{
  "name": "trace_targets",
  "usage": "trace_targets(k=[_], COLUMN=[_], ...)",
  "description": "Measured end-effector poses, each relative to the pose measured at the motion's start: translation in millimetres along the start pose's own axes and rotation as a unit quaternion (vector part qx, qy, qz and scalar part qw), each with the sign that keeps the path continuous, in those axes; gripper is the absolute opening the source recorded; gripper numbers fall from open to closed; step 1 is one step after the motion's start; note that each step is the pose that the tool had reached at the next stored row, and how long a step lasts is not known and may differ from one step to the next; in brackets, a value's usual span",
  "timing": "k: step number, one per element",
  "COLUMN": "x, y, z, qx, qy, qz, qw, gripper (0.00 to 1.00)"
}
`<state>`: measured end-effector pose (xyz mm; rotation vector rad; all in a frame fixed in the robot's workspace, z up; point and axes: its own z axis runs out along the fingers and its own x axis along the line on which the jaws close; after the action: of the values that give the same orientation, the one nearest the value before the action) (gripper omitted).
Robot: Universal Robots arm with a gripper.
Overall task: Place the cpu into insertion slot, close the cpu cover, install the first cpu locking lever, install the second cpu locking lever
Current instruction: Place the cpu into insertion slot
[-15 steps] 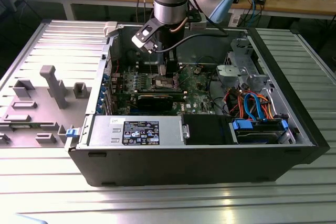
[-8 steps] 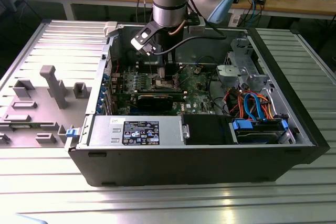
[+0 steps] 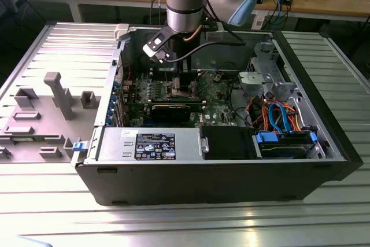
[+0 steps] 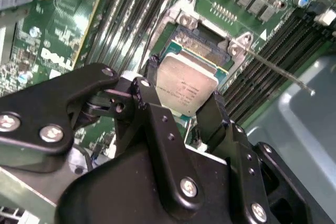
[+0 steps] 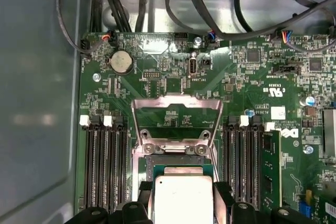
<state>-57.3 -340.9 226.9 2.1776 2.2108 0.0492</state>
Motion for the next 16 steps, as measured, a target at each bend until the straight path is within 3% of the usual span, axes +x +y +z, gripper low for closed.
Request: trace_targets(k=[4, 6, 10, 16], x=[3.8, 4.0, 4.4, 5.6], y=[-1.9, -2.4, -2.6, -2.8], z=[9.8, 11.3, 15.6, 20.1], qx=[0.0001, 0.0001, 0.0001, 0.0001], qy=[-0.0011, -0.0014, -0.0058, -0.0062], qz=[0.003, 0.003, 0.003, 0.003], qw=[0.99999, 0.99999, 0.99998, 0.99998], gripper=[0.54, 0.54, 0.54, 0.54])
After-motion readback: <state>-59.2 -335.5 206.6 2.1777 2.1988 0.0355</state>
